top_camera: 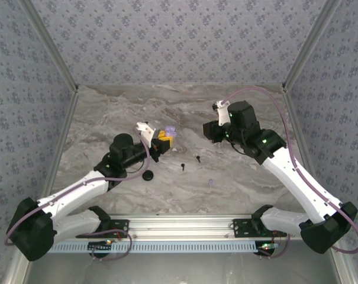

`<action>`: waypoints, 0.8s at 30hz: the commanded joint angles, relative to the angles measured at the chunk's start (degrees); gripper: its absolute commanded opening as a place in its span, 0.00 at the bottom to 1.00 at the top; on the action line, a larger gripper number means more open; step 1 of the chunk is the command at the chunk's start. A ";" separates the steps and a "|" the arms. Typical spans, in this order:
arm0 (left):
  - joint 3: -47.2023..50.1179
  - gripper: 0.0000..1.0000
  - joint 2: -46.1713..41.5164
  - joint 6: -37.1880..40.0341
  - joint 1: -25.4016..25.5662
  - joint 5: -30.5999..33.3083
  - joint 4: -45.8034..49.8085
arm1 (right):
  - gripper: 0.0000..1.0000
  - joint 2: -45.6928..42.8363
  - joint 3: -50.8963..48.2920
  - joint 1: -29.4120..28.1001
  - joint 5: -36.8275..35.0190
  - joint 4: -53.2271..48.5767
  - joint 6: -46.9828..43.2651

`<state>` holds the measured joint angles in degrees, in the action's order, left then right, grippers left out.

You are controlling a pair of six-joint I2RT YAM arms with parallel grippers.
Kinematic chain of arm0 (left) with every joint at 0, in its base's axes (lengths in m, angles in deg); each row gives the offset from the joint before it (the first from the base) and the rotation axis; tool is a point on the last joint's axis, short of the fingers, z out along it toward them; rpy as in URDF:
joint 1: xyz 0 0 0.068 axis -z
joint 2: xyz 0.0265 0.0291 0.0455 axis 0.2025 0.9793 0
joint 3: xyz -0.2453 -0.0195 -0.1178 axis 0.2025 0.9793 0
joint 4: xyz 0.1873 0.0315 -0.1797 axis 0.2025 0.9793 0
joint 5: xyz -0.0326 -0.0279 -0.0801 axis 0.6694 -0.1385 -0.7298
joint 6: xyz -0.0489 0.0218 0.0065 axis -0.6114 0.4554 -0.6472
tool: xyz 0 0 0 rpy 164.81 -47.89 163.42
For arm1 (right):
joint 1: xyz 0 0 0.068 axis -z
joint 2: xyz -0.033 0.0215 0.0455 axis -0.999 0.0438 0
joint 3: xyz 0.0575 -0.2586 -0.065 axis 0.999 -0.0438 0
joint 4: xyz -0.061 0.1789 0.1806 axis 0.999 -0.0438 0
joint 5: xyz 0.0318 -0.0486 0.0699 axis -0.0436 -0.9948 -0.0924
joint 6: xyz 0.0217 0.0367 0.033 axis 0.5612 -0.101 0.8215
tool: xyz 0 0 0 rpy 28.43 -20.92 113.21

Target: Insert the wireless bluetooth earbuds into the charging case

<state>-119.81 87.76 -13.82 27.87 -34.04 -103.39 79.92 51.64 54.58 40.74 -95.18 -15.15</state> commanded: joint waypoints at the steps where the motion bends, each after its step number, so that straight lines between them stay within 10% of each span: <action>1: -1.59 0.00 1.46 -2.00 0.36 -2.79 -5.30 | 0.25 0.45 2.02 0.12 1.05 -1.53 1.25; 24: -2.85 0.00 6.87 -16.06 1.82 -7.12 -21.15 | 0.24 0.17 -4.08 -11.40 0.31 28.34 1.37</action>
<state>-120.58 94.55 -27.65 28.80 -40.66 -120.24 79.27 47.60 44.16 42.68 -70.92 -13.55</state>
